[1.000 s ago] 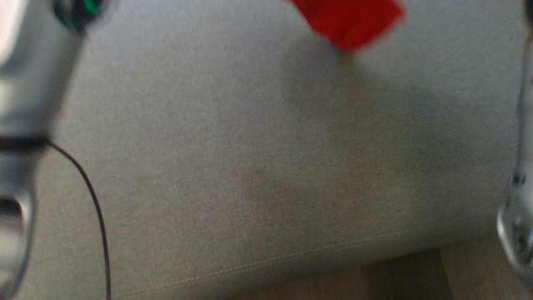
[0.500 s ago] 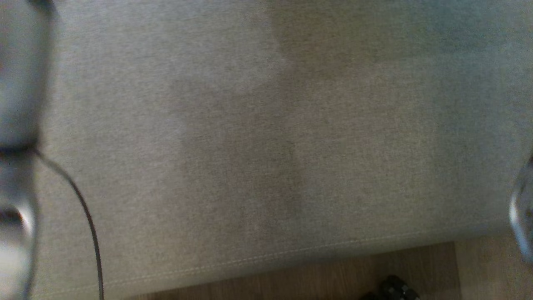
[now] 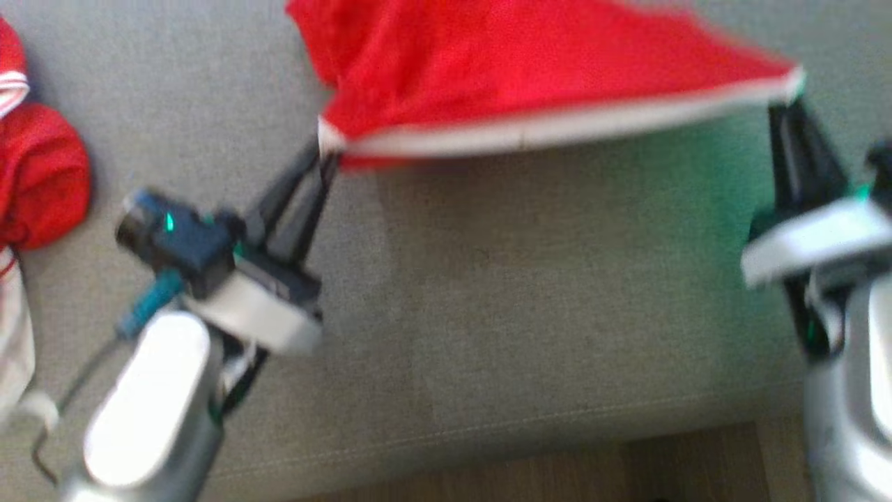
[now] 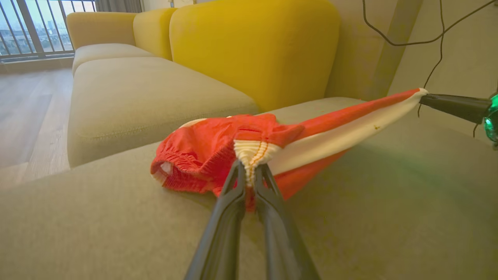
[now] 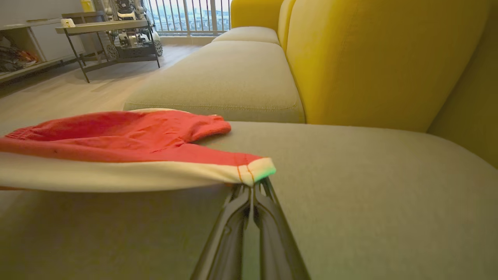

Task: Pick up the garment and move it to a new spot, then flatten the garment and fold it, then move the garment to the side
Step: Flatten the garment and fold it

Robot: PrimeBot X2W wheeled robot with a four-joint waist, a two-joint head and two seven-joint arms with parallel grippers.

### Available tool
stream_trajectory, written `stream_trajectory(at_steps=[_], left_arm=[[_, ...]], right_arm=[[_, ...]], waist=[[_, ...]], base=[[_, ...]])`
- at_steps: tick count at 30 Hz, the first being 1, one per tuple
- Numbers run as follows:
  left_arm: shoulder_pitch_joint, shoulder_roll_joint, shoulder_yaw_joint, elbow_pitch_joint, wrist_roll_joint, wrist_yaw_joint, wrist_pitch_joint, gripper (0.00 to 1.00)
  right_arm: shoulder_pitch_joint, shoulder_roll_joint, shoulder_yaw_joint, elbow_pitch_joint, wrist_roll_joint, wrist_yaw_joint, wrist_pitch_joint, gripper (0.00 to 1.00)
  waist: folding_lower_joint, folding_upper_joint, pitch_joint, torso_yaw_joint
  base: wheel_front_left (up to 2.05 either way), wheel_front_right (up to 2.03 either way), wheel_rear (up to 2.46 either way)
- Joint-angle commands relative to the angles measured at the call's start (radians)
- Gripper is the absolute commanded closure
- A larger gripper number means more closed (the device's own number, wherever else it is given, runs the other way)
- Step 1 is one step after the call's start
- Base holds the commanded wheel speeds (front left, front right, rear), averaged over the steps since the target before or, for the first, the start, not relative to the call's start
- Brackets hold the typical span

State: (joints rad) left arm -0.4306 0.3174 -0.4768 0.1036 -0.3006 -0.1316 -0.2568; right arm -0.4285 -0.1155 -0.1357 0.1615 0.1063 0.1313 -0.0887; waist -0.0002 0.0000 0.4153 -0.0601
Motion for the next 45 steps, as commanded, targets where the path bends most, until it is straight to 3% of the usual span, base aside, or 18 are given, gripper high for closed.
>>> stream_trajectory(at_steps=[1, 7, 14, 21, 26, 32, 39, 45], left_arm=[[0.025, 0.023, 0.057, -0.053, 0.018, 0.007, -0.005, 1.00], [0.245, -0.004, 0.095, -0.166, 0.078, 0.030, -0.005, 1.00], [0.442, -0.020, 0.126, -0.271, 0.096, 0.054, -0.005, 1.00], [0.459, -0.053, 0.104, -0.252, 0.083, 0.042, -0.005, 1.00], [0.350, -0.107, 0.067, -0.135, 0.034, 0.024, 0.019, 1.00], [0.170, -0.184, 0.053, 0.025, -0.063, 0.011, 0.071, 1.00], [-0.031, -0.247, 0.043, 0.204, -0.186, 0.005, 0.103, 1.00], [-0.182, -0.265, 0.033, 0.326, -0.333, 0.006, 0.131, 1.00]], right_arm=[[0.067, 0.014, -0.005, -0.071, 0.013, -0.001, 0.015, 1.00], [0.344, 0.057, -0.052, -0.266, 0.051, -0.001, 0.078, 1.00], [0.543, 0.064, -0.091, -0.460, 0.075, -0.001, 0.138, 1.00], [0.552, 0.065, -0.128, -0.465, 0.105, -0.001, 0.180, 1.00], [0.424, 0.065, -0.112, -0.369, 0.078, -0.001, 0.247, 1.00], [0.207, 0.050, -0.111, -0.215, -0.004, -0.001, 0.314, 1.00], [-0.048, -0.017, -0.105, -0.050, -0.058, -0.001, 0.355, 1.00], [-0.279, -0.092, -0.024, 0.122, -0.085, -0.001, 0.380, 1.00]], waist=[[0.0002, 0.0000, -0.038, 0.001], [0.0002, 0.0000, -0.107, -0.001], [0.0002, 0.0000, -0.158, 0.006], [0.0002, 0.0000, -0.198, 0.021], [0.0002, 0.0000, -0.204, 0.041], [0.0002, 0.0000, -0.137, 0.088], [0.0002, 0.0000, -0.065, 0.156], [0.0002, 0.0000, -0.002, 0.195]], base=[[0.00, 0.00, 0.00], [0.00, 0.00, 0.00], [0.00, 0.00, 0.00], [0.00, 0.00, 0.00], [0.00, 0.00, 0.00], [0.00, 0.00, 0.00], [0.00, 0.00, 0.00], [0.00, 0.00, 0.00]])
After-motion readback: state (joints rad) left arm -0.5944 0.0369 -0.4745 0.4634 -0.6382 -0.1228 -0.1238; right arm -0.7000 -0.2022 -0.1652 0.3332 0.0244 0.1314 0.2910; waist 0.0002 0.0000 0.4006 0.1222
